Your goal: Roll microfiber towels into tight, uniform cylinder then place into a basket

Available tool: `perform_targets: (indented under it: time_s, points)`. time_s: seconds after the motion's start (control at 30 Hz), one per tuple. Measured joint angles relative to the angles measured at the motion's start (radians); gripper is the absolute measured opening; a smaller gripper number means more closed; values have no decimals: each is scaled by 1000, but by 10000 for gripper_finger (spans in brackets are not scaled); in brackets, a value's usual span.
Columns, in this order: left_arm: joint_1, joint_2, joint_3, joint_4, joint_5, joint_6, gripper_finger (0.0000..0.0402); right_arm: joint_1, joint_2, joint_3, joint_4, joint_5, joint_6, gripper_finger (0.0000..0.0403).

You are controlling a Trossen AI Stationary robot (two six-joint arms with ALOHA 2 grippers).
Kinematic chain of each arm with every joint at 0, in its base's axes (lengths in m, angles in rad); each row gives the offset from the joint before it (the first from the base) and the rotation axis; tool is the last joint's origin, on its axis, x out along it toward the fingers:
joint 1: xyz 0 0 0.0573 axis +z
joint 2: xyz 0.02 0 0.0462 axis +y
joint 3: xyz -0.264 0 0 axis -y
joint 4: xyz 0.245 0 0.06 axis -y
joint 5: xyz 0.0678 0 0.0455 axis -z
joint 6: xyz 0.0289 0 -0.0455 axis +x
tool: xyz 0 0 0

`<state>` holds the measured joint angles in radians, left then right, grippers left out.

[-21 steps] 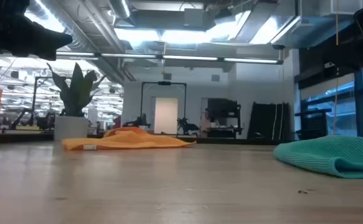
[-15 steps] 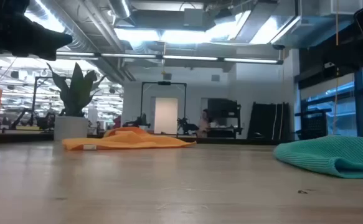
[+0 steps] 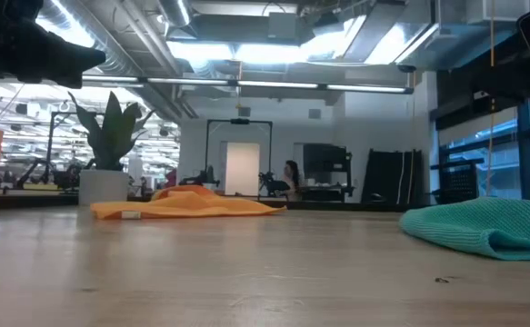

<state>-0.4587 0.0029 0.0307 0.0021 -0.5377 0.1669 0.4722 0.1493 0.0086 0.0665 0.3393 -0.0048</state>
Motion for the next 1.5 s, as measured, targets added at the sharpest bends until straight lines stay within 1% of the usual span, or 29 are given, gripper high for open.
perform_targets:
  time_s: [0.73,0.9,0.97,1.03,1.2,1.33,1.4,1.5]
  points:
    - [0,0,0,0,0,0,0,0,0,0,0,0,0,9]
    - [0,0,0,0,0,0,0,-2,0,0,31,11,-25,9]
    - [0,0,0,0,0,0,0,-6,0,0,64,17,-17,9]
    - [0,0,0,0,0,0,0,-6,-1,0,141,27,-3,9]
    - [0,0,0,0,0,0,0,-6,-2,0,363,126,-15,9]
    - [0,0,0,0,0,0,0,-7,-1,0,496,132,-165,5]
    - [0,0,0,0,0,0,0,-6,-1,13,507,148,-229,4]
    - [0,0,0,0,0,0,0,-7,-1,44,504,207,-290,4]
